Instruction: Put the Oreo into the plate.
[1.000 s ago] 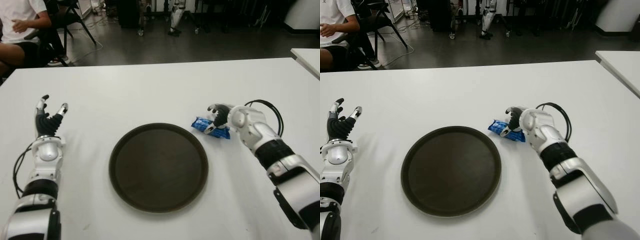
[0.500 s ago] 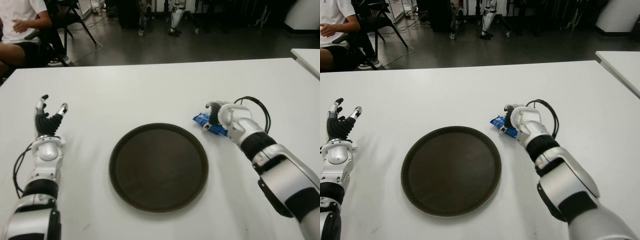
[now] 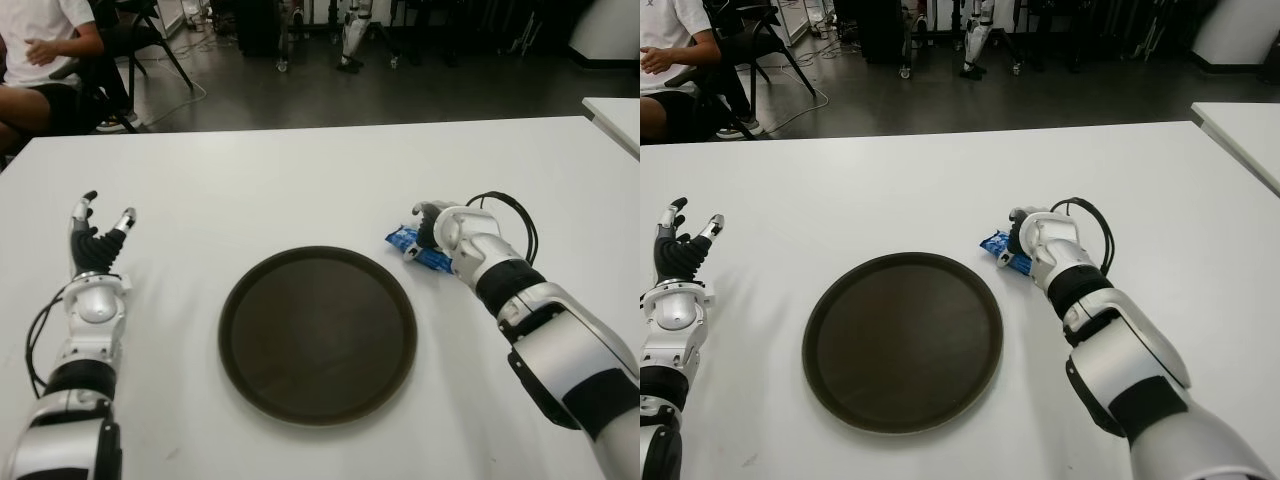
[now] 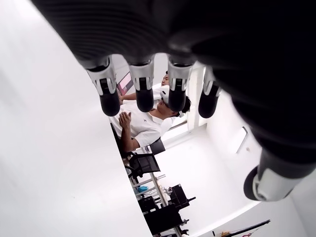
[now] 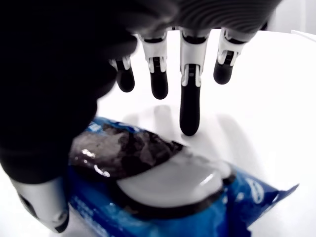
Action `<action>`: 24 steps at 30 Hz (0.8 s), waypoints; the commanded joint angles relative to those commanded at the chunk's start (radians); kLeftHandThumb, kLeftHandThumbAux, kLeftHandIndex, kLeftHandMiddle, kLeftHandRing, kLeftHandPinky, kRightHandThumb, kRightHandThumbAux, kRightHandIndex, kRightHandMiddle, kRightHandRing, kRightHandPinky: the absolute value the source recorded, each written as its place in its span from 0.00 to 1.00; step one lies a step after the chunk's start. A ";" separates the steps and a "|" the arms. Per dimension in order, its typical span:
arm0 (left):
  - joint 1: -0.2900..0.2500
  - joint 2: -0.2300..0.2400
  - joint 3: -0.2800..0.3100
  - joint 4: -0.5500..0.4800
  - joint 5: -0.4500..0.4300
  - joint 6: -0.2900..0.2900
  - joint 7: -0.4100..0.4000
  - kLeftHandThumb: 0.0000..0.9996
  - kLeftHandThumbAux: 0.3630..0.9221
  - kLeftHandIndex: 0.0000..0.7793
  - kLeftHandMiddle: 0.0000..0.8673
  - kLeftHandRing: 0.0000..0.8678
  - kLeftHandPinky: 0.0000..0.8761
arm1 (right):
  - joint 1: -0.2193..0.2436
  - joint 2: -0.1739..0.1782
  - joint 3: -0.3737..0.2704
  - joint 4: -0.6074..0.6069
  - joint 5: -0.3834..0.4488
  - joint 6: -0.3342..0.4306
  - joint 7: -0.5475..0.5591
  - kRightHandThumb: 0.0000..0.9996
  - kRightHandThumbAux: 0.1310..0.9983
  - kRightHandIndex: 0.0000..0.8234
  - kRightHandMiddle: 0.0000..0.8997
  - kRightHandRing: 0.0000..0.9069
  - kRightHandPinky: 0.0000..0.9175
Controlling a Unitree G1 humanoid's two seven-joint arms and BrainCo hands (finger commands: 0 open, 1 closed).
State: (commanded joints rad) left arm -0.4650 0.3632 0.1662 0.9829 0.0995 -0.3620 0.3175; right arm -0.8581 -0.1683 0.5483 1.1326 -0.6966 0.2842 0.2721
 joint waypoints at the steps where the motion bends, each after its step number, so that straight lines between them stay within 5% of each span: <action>1: 0.000 -0.001 0.003 0.000 -0.004 0.000 -0.004 0.00 0.40 0.00 0.00 0.00 0.00 | 0.000 0.000 -0.002 0.001 0.001 -0.001 -0.001 0.00 0.68 0.15 0.17 0.14 0.08; 24: 0.005 -0.009 0.010 -0.003 -0.021 -0.015 -0.007 0.00 0.40 0.00 0.00 0.00 0.00 | -0.001 -0.010 -0.023 0.000 0.008 0.002 0.000 0.00 0.67 0.13 0.17 0.15 0.09</action>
State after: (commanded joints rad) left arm -0.4598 0.3540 0.1759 0.9800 0.0782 -0.3767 0.3105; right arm -0.8595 -0.1783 0.5252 1.1328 -0.6883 0.2857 0.2720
